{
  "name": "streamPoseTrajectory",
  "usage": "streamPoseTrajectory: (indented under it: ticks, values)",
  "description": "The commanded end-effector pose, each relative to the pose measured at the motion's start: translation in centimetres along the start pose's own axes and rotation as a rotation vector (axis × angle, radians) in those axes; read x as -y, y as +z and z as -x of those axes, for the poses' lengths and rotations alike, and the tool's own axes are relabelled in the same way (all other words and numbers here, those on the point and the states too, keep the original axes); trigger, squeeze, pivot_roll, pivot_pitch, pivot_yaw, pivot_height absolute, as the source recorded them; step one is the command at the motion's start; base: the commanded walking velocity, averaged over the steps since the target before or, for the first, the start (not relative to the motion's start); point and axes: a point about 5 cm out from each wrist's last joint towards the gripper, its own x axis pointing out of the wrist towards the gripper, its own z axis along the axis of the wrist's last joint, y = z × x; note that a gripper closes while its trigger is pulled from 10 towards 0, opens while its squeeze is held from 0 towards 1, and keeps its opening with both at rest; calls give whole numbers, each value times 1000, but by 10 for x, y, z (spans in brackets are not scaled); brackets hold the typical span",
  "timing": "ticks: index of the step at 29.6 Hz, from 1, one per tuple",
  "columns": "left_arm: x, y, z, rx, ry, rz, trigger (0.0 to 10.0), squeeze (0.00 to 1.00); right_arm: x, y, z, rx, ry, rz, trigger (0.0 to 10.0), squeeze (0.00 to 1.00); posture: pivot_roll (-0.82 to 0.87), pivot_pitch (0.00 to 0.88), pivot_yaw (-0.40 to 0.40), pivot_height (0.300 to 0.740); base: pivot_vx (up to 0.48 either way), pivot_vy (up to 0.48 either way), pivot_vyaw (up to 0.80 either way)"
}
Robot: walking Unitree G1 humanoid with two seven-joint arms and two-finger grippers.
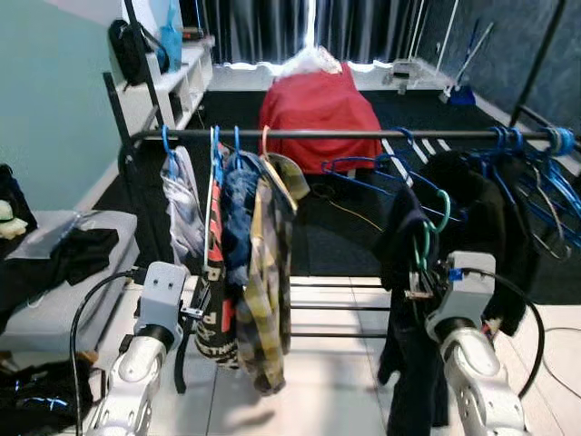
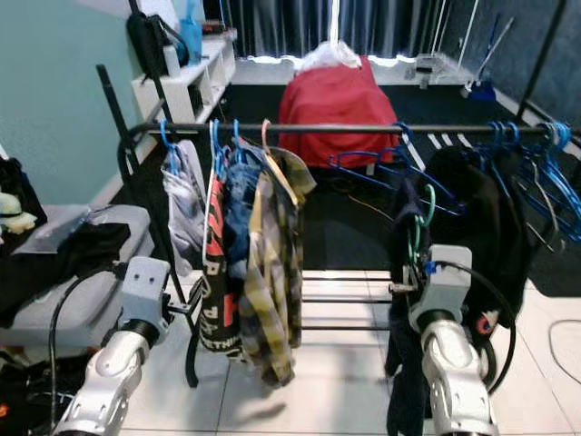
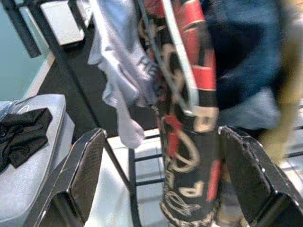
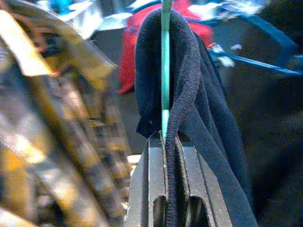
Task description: Hang hanger
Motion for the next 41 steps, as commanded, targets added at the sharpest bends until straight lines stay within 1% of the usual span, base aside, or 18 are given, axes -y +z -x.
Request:
streamPoseTrajectory:
  ticks: [1, 3, 4, 7, 8, 10, 21, 22, 25, 26, 28, 29, 30, 32, 35, 36, 39, 41]
  values:
    - [0, -1, 0, -8, -7, -13, 10000, 0, -2, 15, -3, 27, 65, -38, 10000, 0, -59, 0, -5, 740, 379, 0, 0]
    - [0, -1, 0, -8, -7, -13, 10000, 0, -2, 15, -3, 27, 65, -38, 10000, 0, -59, 0, -5, 740, 379, 0, 0]
    - [1, -2, 0, -9, -9, -12, 10000, 0, -9, 15, -3, -6, 131, -63, 10000, 0, -59, 0, -5, 740, 375, 0, 0]
    - [1, -2, 0, -9, -9, -12, 10000, 0, -9, 15, -3, -6, 131, -63, 10000, 0, -59, 0, -5, 740, 375, 0, 0]
    - [1, -2, 0, -10, -12, -10, 10000, 0, -16, 16, -3, -37, 205, -62, 10000, 0, -58, 0, -7, 740, 319, 0, 0]
    - [1, -2, 0, -11, -14, -9, 10000, 0, -19, 19, -5, -43, 229, -70, 10000, 0, -58, 0, -7, 740, 313, 0, 0]
    - [2, -2, 0, -11, -17, -10, 10000, 0, -17, 33, -14, -5, 209, -100, 10000, 0, -55, 0, -8, 740, 308, 0, 0]
    - [3, -2, 0, -10, -21, -11, 10000, 0, -25, 42, -20, 15, 237, -91, 10000, 0, -53, 0, -9, 740, 341, 0, 0]
    - [3, -2, 0, -10, -21, -11, 10000, 0, -25, 42, -20, 15, 237, -91, 10000, 0, -53, 0, -9, 740, 341, 0, 0]
    - [3, -2, 0, -9, -24, -11, 10000, 0, -32, 50, -25, 34, 260, -82, 10000, 0, -53, 0, -9, 740, 334, 0, 0]
    - [3, -2, 0, -9, -24, -11, 10000, 0, -32, 50, -25, 34, 260, -82, 10000, 0, -53, 0, -9, 740, 334, 0, 0]
    - [4, -1, 0, -1, -27, -6, 10000, 0, -37, 57, -29, 43, 279, -69, 10000, 0, -51, 0, -10, 740, 244, 0, 0]
    - [4, -1, 0, -1, -27, -6, 10000, 0, -37, 57, -29, 43, 279, -69, 10000, 0, -51, 0, -10, 740, 244, 0, 0]
    - [4, -1, 0, 0, -28, 4, 10000, 0, -42, 60, -33, 30, 288, -44, 10000, 0, -51, 0, -10, 740, 0, 0, 0]
    - [4, -1, 0, -6, -30, 12, 10000, 0, -60, 48, -37, -95, 324, 15, 10000, 0, -50, 0, -9, 740, 0, 0, 0]
    - [4, -1, 0, -6, -30, 12, 10000, 0, -60, 48, -37, -95, 324, 15, 10000, 0, -50, 0, -9, 740, 0, 0, 0]
    - [4, -2, 1, -9, -31, 11, 10000, 0, -73, 35, -38, -178, 322, 21, 10000, 0, -48, 0, -9, 740, 0, 0, 0]
    - [5, -2, 1, -10, -31, 11, 10000, 0, -74, 32, -39, -194, 308, 20, 10000, 0, -43, 0, -13, 740, 0, 0, 0]
